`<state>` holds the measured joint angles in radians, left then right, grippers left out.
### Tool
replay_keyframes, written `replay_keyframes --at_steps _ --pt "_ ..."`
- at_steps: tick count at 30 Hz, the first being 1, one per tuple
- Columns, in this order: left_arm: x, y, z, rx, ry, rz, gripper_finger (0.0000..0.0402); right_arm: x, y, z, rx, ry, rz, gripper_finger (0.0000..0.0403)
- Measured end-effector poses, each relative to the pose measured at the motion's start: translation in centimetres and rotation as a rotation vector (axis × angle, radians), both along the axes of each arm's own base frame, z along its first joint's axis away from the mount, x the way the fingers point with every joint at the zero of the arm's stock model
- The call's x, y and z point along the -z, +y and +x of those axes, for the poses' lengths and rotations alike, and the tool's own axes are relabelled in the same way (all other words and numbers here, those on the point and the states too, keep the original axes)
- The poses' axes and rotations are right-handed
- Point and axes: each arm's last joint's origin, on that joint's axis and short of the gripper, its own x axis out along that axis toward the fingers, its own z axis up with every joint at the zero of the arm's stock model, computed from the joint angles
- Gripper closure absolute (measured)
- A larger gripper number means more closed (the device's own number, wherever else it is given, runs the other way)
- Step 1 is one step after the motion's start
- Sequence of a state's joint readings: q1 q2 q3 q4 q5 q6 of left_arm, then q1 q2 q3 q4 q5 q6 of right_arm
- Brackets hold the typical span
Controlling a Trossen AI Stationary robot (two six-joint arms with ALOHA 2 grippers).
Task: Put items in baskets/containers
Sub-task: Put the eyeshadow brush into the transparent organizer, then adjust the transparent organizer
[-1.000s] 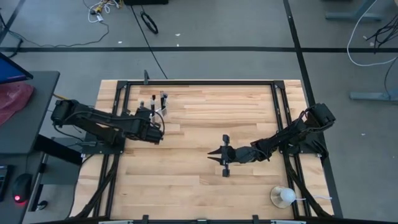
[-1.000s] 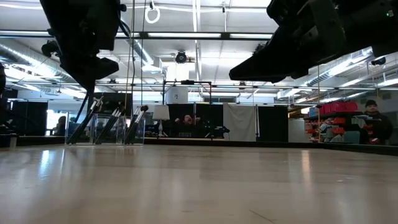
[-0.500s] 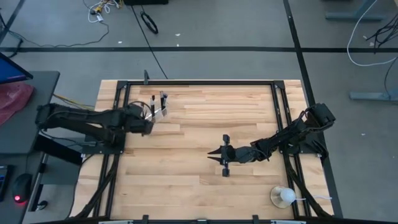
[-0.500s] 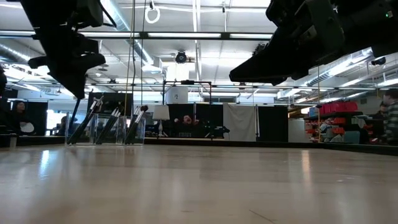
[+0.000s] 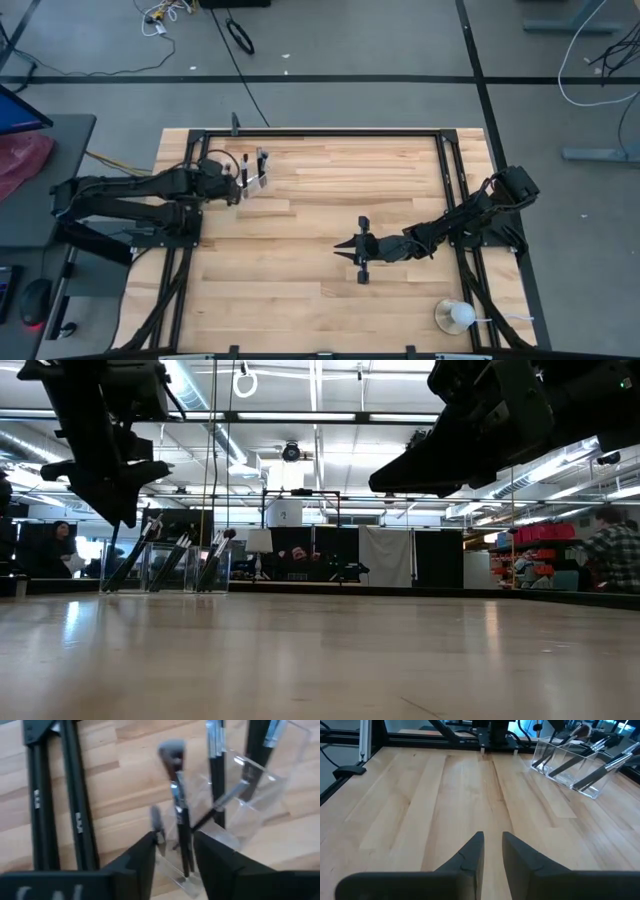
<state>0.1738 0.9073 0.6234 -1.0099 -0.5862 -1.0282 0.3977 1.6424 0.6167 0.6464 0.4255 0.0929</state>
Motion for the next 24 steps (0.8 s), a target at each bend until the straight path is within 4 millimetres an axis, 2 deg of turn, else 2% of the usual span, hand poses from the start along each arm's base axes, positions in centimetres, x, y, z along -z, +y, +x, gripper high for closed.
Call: replay_keyframes --at_steps 3,7,10,16,24 --pt "-0.8 0.4 -0.3 -0.033 0.003 -0.003 0.0234 0.0 0.0 0.0 0.0 0.0 0.0 0.033" --pt "-2.5 0.7 0.2 -0.008 -0.036 0.007 0.0212 0.0 0.0 0.0 0.0 0.002 -0.001 0.033" --pt "-3.4 0.7 0.5 0.011 -0.078 -0.016 0.0207 0.0 0.0 0.0 0.0 0.004 -0.001 0.033" --pt "-3.7 0.8 1.0 0.018 -0.113 0.008 0.0214 0.0 0.0 0.0 0.001 0.005 0.002 0.033" --pt "-5.2 0.2 5.8 0.357 -0.345 0.133 0.0235 0.0 0.0 0.0 0.001 0.005 0.001 0.033"
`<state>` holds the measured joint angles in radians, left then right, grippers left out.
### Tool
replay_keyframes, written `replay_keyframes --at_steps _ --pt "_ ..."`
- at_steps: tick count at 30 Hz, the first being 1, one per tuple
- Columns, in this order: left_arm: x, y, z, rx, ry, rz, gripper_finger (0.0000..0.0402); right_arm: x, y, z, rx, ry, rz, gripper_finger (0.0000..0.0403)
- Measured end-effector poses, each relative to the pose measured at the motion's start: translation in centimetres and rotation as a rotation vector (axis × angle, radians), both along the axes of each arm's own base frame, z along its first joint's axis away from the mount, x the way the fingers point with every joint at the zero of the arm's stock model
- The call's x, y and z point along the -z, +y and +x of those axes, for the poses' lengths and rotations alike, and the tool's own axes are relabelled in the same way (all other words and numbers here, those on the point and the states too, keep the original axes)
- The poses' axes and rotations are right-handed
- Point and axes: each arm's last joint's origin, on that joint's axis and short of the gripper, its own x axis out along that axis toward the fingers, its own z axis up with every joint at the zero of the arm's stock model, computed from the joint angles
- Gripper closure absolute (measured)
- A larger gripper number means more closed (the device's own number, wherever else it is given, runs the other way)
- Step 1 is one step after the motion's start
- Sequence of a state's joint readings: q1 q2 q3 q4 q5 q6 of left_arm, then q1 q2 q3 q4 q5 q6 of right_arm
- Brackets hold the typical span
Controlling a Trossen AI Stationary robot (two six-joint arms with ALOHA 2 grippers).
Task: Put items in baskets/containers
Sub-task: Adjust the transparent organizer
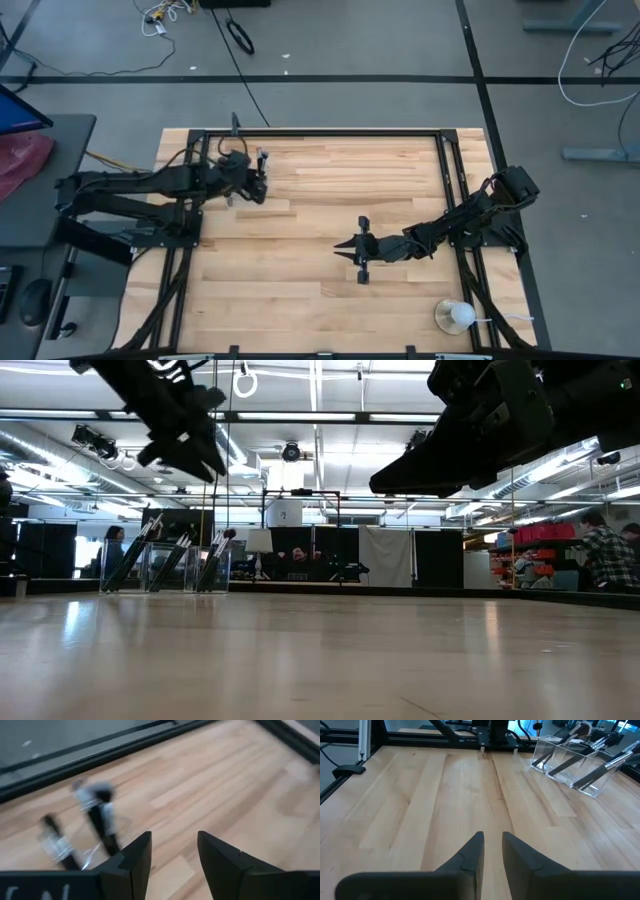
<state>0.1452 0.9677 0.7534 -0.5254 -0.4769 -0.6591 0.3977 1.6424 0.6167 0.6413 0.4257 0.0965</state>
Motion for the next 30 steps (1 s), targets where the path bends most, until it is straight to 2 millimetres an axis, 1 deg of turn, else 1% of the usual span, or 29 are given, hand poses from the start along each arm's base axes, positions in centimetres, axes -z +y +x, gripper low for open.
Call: replay_keyframes --at_steps 2,5,7,11,15,18,24,30 --pt "0.4 0.1 1.2 0.031 0.011 0.02 0.0243 0.0 0.0 0.0 0.0 0.0 0.0 0.033" --pt "2.2 0.7 2.1 0.012 0.119 0.009 0.0251 0.0 0.0 0.0 0.0 0.002 0.001 0.033" --pt "3.1 1.4 2.7 -0.012 0.16 0.002 0.025 0.1 0.0 0.0 0.002 0.008 0.001 0.033" --pt "4.7 3.0 3.2 -0.063 0.237 -0.018 0.0226 0.1 0.0 0.0 0.002 0.009 0.002 0.033" --pt "5.5 4.4 3.2 -0.105 0.285 -0.025 0.0195 0.1 0.0 -0.1 0.006 0.01 0.011 0.033" --pt "6.0 5.1 3.5 -0.089 0.307 -0.022 0.0183 0.2 0.0 -0.1 0.006 0.014 0.011 0.033" --pt "6.9 6.0 4.3 -0.062 0.291 -0.044 0.0195 0.2 0.0 -0.1 0.007 0.014 0.011 0.033" --pt "8.2 6.4 4.7 -0.047 0.332 -0.09 0.021 0.2 0.0 -0.1 0.007 0.018 0.01 0.033"
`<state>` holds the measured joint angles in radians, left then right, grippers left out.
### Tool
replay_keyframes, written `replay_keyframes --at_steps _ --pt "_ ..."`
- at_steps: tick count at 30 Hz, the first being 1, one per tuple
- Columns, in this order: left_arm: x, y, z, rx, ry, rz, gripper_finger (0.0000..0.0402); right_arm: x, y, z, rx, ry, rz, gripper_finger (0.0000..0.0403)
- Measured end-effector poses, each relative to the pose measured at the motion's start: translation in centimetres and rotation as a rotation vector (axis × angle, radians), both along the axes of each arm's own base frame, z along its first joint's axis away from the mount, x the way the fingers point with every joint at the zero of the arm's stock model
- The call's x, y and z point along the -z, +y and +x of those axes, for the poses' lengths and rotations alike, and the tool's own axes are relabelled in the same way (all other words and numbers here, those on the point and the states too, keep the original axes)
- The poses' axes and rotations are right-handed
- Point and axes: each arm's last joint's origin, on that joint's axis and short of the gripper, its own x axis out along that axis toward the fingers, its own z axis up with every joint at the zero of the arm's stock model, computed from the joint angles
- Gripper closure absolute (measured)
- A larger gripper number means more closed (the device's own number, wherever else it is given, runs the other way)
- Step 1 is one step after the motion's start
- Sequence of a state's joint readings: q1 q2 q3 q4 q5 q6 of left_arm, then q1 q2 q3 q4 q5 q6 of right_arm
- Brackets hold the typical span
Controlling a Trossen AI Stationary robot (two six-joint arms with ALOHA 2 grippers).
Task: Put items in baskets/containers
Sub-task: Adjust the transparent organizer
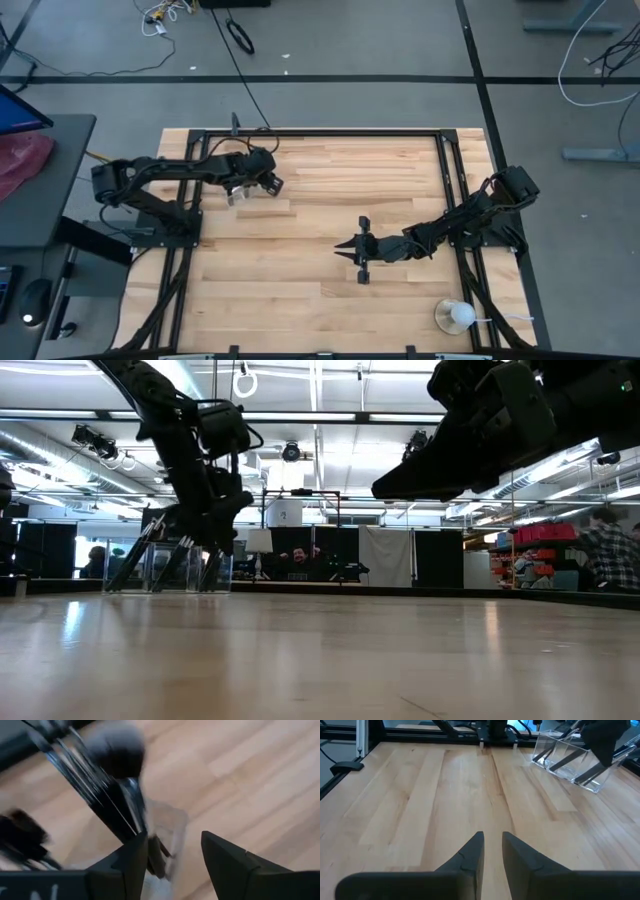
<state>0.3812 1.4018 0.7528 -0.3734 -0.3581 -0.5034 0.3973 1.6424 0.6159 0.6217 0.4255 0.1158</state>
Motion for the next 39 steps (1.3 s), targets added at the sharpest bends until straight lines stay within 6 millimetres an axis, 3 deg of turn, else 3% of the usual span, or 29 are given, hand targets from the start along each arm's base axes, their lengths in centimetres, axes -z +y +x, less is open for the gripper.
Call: replay_keyframes --at_steps 8,24,30,39 --pt "0.5 -0.6 0.5 0.072 -0.015 -0.077 0.0214 0.0 0.0 0.0 0.0 0.003 -0.002 0.033" --pt "0.4 -5.0 2.0 0.438 0.017 -0.102 0.0214 0.0 0.0 0.0 0.0 0.003 -0.002 0.033" --pt "0.4 -5.7 2.1 0.484 0.02 -0.105 0.0214 0.0 0.0 0.0 0.0 0.003 -0.002 0.033" --pt "-1.7 -5.8 1.3 0.492 -0.054 -0.063 0.0213 0.0 0.0 0.0 0.001 0.003 0.001 0.033"
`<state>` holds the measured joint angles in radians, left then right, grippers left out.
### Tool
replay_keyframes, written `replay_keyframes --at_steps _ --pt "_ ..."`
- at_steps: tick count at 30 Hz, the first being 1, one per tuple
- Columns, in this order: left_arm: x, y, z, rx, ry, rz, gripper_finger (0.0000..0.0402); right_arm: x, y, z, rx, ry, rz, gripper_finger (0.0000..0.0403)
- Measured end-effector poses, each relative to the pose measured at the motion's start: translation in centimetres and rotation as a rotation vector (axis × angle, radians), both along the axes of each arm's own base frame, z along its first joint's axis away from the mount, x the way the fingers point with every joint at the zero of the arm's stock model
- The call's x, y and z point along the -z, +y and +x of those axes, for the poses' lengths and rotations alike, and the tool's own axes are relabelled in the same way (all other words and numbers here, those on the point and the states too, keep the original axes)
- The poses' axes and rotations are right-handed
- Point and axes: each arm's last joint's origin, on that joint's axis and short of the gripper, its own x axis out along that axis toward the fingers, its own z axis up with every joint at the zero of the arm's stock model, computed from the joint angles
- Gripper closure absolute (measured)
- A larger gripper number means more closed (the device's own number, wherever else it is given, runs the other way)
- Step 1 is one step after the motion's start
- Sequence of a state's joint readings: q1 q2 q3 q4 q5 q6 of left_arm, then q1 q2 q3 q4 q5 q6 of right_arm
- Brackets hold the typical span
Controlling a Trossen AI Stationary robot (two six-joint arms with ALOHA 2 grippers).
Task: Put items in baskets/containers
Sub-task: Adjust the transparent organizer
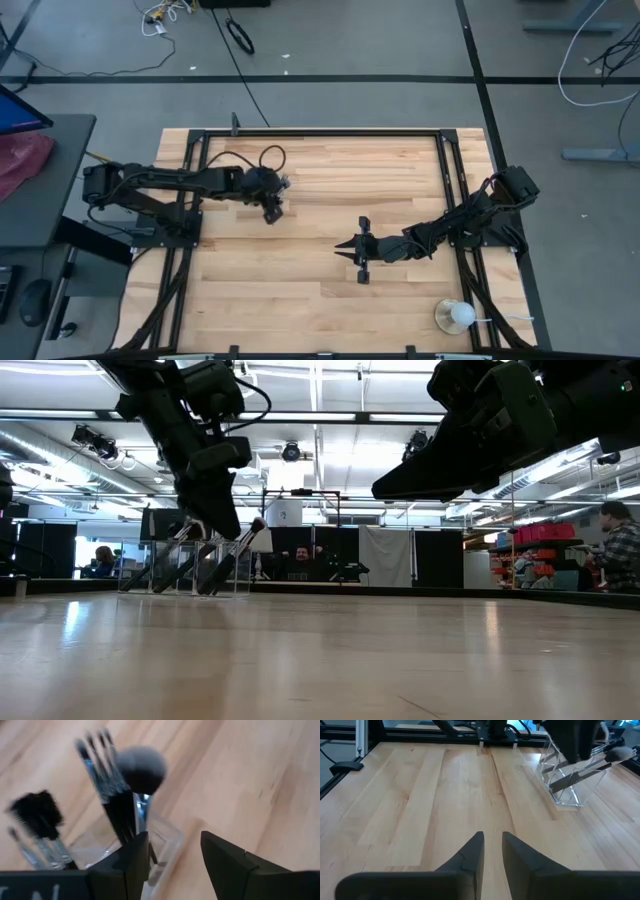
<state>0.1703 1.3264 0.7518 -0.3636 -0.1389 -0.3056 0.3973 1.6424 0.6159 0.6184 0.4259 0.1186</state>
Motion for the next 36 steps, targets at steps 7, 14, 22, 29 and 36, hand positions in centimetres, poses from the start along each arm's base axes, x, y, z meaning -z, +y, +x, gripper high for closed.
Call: replay_keyframes --at_steps 7,14,22,29,36 --pt "-0.9 -0.3 -0.4 -0.008 -0.033 0.007 0.0215 0.0 0.0 0.0 0.002 0.002 0.004 0.033" --pt "-0.6 -2.4 -0.2 0.081 -0.026 -0.109 0.0277 0.0 0.0 0.0 0.003 0.005 0.001 0.033" --pt "1.0 -2.1 0.3 0.025 0.064 -0.024 0.0394 0.0 0.0 0.0 0.003 0.003 0.002 0.033" --pt "1.9 -0.6 1.1 -0.085 0.069 0.103 0.0385 0.0 0.0 0.0 0.003 0.0 0.003 0.033" --pt "1.7 -0.4 1.3 -0.081 0.041 0.107 0.0396 0.0 0.0 0.0 0.002 0.005 0.002 0.033"
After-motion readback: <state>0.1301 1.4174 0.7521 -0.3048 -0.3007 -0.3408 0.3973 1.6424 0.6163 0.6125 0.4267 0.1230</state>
